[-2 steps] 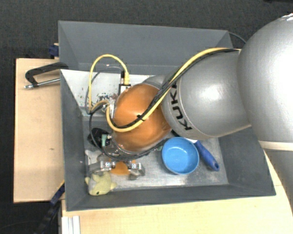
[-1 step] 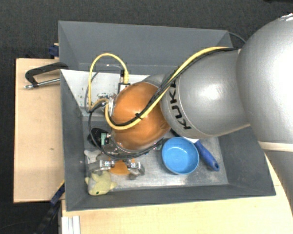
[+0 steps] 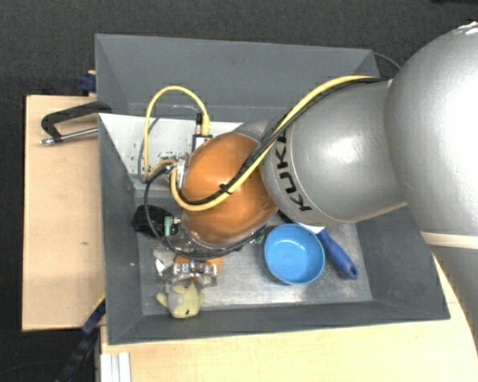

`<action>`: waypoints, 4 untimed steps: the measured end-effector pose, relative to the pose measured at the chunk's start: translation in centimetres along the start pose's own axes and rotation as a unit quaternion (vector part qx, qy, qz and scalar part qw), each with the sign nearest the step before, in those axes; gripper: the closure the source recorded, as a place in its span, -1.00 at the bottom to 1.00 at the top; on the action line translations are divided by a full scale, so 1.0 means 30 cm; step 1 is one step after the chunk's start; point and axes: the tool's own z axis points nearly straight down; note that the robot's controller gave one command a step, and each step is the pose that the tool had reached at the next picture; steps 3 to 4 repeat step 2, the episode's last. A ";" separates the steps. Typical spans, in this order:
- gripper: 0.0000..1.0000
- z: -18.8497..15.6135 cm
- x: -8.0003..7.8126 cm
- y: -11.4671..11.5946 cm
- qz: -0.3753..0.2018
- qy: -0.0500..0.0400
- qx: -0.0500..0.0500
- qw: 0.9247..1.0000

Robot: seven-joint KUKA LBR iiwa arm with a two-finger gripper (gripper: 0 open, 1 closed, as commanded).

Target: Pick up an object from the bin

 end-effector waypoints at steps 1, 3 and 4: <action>1.00 -0.041 -0.007 -0.005 0.002 0.001 -0.001 1.000; 1.00 -0.146 -0.016 -0.010 0.003 0.001 -0.001 1.000; 1.00 -0.146 -0.016 -0.010 0.003 0.001 -0.001 1.000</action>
Offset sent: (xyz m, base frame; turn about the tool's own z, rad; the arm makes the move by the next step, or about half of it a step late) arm -0.0002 0.0000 0.0104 0.0000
